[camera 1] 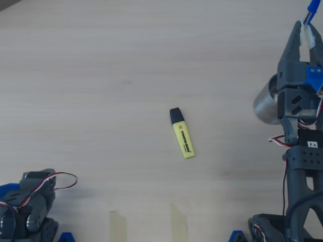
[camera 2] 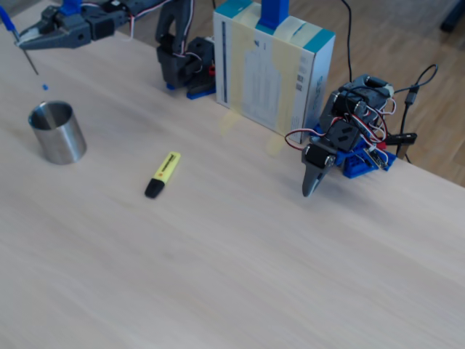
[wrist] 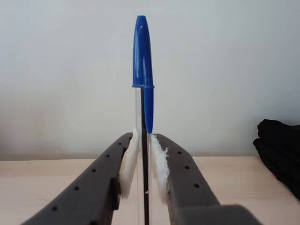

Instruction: Grab the blue pen and put it in the silver cup.

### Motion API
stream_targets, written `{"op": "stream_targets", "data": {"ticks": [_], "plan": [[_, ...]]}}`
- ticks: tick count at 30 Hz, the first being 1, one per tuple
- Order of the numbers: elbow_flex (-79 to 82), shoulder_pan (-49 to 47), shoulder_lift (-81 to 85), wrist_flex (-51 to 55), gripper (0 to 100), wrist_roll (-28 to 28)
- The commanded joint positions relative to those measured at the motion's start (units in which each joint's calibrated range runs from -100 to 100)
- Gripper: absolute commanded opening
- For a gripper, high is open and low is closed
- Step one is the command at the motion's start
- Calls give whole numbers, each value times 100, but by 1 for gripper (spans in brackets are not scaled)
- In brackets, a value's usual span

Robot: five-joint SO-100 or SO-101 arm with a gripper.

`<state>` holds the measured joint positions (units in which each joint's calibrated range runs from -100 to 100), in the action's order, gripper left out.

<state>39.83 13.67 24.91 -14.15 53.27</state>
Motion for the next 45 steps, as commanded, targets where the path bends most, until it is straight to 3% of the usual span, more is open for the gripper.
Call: {"op": "stream_targets", "data": {"ticks": [1, 45], "plan": [[13, 116, 119, -90, 2, -38], [1972, 151, -255, -22, 2, -48]]}}
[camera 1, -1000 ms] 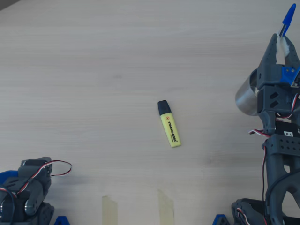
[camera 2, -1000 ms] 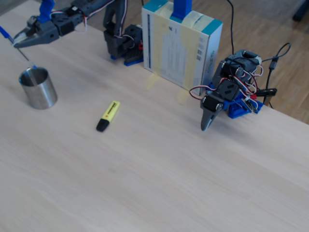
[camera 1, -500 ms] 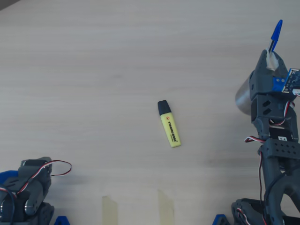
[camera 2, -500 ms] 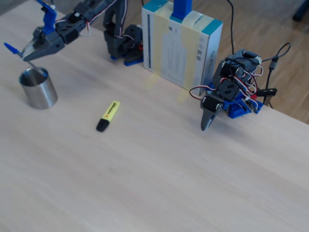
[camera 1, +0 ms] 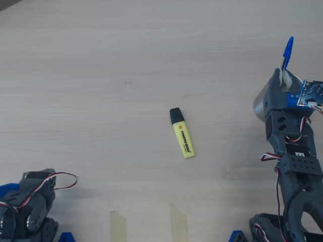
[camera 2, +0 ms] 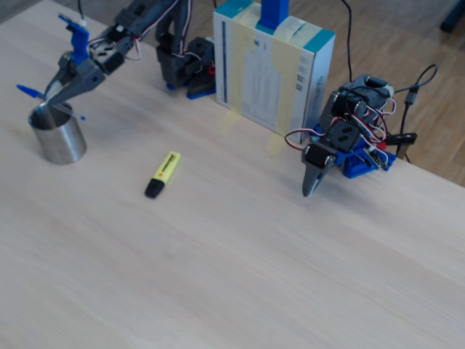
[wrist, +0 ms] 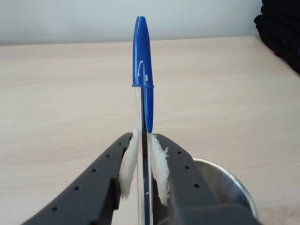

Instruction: Grab the blue pen and put it in the silver cup.

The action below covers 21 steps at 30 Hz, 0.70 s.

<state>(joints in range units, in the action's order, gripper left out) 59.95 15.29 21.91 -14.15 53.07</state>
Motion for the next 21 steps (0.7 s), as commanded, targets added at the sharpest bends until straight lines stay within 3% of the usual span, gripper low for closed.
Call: {"op": "stream_targets", "data": {"ticks": [1, 21], "plan": [[-40, -20, 45, -22, 2, -27], [-1809, -595, 12, -90, 2, -27]]}}
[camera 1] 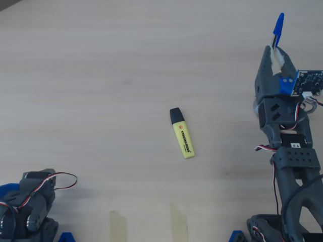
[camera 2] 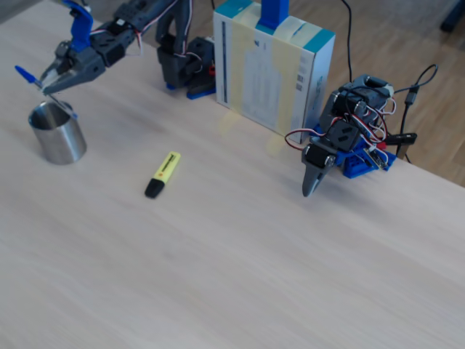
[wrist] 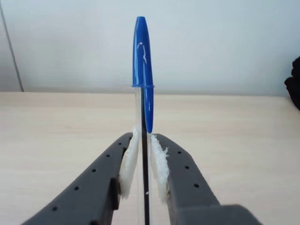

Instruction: Grab the blue pen and put it in the silver cup.

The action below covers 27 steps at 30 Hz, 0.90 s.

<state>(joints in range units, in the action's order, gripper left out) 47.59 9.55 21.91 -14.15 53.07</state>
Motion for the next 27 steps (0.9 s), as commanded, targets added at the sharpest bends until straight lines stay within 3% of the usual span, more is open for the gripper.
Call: {"op": "stream_targets", "data": {"ticks": [1, 8, 15, 27], "plan": [[-663, -21, 12, -90, 2, -27], [-1298, -152, -22, -108, 2, -131], [-1271, -204, -695, -1558, 2, -126], [-1434, -187, -1693, -2021, 2, -131]]}}
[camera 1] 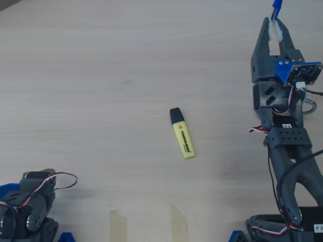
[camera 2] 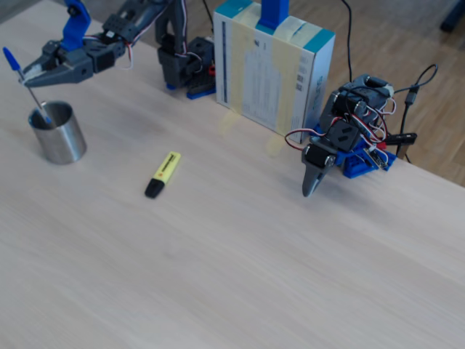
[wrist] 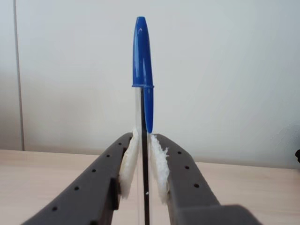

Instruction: Grab the blue pen and put it in the silver cup.

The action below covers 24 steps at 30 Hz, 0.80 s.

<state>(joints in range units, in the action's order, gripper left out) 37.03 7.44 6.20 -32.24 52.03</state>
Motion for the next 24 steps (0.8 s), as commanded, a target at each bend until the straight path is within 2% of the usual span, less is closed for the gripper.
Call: {"op": "stream_targets", "data": {"ticks": [1, 24], "plan": [[-388, 32, -229, -315, 2, -27], [147, 137, -586, -538, 2, -74]]}}
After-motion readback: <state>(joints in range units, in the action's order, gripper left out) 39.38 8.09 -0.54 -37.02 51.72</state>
